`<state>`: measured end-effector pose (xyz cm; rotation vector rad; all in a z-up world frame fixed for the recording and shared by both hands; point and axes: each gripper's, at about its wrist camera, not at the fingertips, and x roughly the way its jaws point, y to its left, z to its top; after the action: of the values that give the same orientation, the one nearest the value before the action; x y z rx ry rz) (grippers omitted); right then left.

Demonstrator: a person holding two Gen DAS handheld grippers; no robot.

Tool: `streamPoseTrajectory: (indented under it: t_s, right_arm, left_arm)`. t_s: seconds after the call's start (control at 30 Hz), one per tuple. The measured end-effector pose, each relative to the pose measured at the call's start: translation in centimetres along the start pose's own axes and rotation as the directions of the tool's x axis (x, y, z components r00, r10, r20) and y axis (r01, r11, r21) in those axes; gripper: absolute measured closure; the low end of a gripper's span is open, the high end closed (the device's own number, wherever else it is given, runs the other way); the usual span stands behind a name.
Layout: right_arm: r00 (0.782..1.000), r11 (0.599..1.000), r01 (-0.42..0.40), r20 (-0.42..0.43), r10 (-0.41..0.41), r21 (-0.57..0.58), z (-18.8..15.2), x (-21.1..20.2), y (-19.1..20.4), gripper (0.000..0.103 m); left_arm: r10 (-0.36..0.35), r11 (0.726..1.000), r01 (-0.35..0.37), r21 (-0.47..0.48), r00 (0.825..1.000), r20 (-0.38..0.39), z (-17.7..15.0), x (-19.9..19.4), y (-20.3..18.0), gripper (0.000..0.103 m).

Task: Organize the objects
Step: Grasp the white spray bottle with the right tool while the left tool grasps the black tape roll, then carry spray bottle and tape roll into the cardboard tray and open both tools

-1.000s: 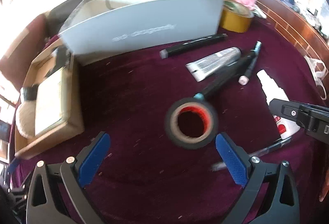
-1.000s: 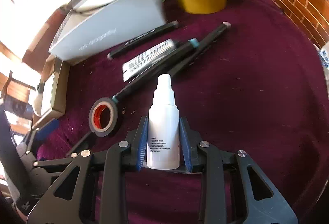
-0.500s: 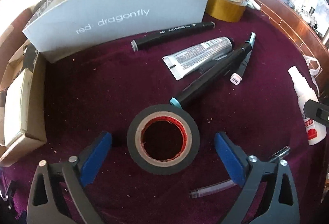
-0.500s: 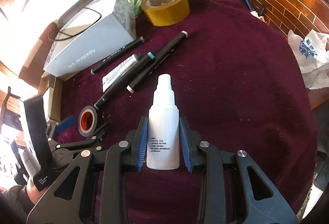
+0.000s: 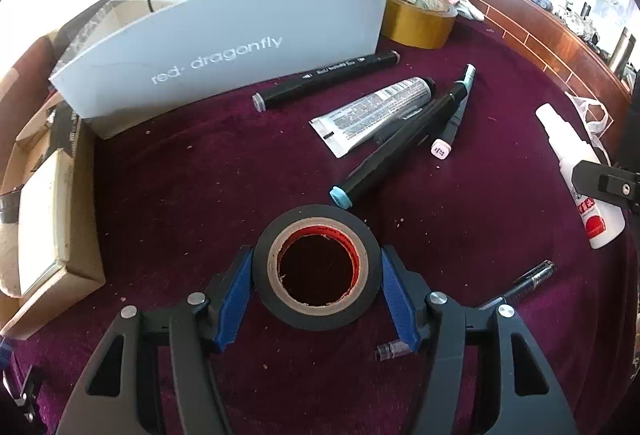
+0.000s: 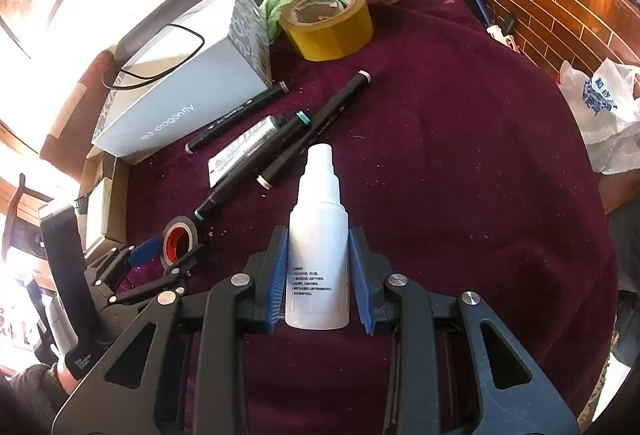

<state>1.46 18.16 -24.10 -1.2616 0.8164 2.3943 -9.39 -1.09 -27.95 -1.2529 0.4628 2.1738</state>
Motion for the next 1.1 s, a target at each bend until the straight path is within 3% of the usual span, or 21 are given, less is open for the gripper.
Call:
streamPoseTrajectory:
  t_s: [0.17, 0.27, 0.4, 0.5, 0.97, 1.1]
  right_arm:
    - [1.0, 1.0, -0.003, 0.014, 0.003, -0.011, 0.2, -0.3, 0.9, 0.074]
    - [0.999, 1.0, 0.002, 0.038, -0.001, -0.027, 0.4, -0.8, 1.8, 0.074]
    - [0.992, 0.997, 0.046, 0.119, -0.038, -0.062, 1.0, -2.3, 3.3, 0.074]
    - [0.981, 0.993, 0.078, 0.185, -0.062, -0.083, 1.5, -3.5, 4.4, 0.074]
    - [0.979, 0.979, -0.028, 0.193, 0.068, -0.201, 2.4, -4.5, 12.1, 0.074]
    - [0.975, 0.967, -0.068, 0.189, 0.116, -0.245, 2.8, -4.9, 15.2, 0.074]
  left_arm:
    - [0.043, 0.998, -0.041, -0.039, 0.998, 0.055, 0.4, -2.0, 0.5, 0.041]
    - [0.105, 0.993, -0.097, -0.07, 0.988, 0.114, 0.5, -4.2, 1.0, 0.041]
    - [0.208, 0.972, -0.178, -0.156, 0.956, 0.206, 1.2, -8.3, 1.9, 0.041]
    - [0.25, 0.959, -0.208, -0.192, 0.941, 0.23, 1.8, -10.3, 2.7, 0.041]
    - [0.301, 0.928, -0.219, -0.301, 0.916, 0.265, 3.4, -16.3, 8.2, 0.041]
    - [0.337, 0.916, -0.241, -0.32, 0.896, 0.289, 4.0, -18.6, 10.8, 0.041]
